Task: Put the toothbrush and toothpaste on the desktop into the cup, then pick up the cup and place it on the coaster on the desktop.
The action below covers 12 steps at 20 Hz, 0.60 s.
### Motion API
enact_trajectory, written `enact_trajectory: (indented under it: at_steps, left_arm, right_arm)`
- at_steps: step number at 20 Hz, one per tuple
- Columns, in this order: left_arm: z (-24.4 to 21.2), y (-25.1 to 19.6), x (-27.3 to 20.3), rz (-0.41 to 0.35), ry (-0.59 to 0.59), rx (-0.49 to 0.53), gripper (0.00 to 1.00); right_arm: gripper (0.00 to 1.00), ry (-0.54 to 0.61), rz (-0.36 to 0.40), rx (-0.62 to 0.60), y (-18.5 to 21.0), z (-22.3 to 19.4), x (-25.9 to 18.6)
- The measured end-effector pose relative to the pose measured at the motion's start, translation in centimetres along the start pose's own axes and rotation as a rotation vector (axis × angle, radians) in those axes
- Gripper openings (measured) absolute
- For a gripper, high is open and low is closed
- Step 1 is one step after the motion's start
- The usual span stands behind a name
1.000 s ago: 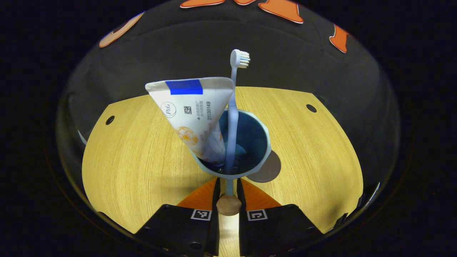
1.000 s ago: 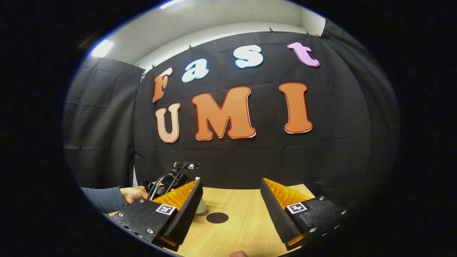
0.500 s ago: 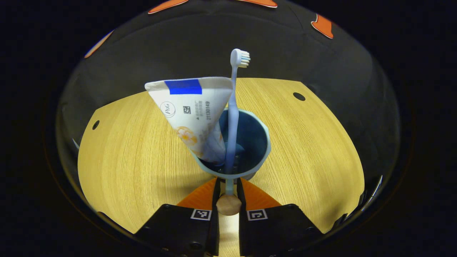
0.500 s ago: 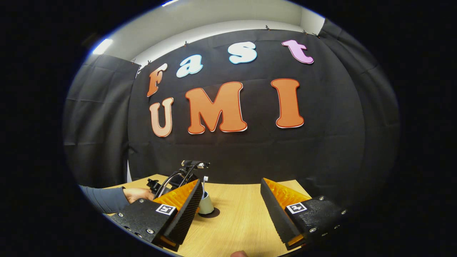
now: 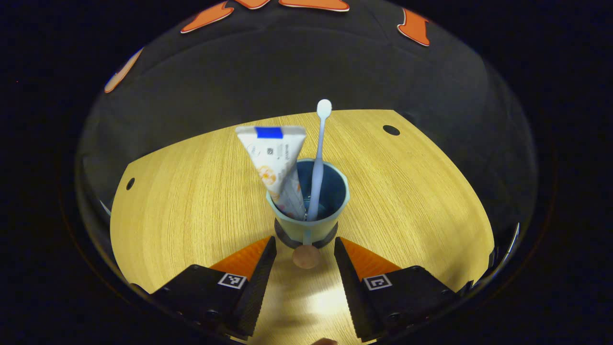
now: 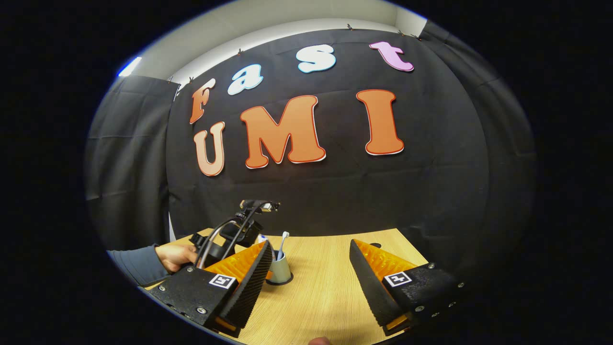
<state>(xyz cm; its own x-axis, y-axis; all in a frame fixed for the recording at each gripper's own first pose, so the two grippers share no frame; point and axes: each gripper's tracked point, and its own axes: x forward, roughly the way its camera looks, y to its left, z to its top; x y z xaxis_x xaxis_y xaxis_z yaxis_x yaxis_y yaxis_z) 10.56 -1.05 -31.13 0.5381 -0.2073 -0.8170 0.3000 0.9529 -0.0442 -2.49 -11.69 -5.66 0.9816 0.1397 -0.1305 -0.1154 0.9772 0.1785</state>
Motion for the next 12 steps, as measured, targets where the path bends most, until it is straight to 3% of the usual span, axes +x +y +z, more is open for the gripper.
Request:
enact_trajectory:
  at_steps: [3,5,12]
  left_arm:
    - [0.3,0.4,-2.6,0.02,-0.097,0.058,0.8]
    - [0.2,0.8,-4.5,0.048,-0.148,0.088,1.0]
    - [0.1,2.3,-12.7,0.05,-0.344,0.119,0.99]
  right_arm:
    - [0.97,-0.004,0.013,-0.002,1.3,0.4,0.0]
    - [0.96,-0.012,0.023,-0.017,2.4,0.5,0.2]
    - [0.96,-0.04,0.057,-0.047,6.5,1.2,0.7]
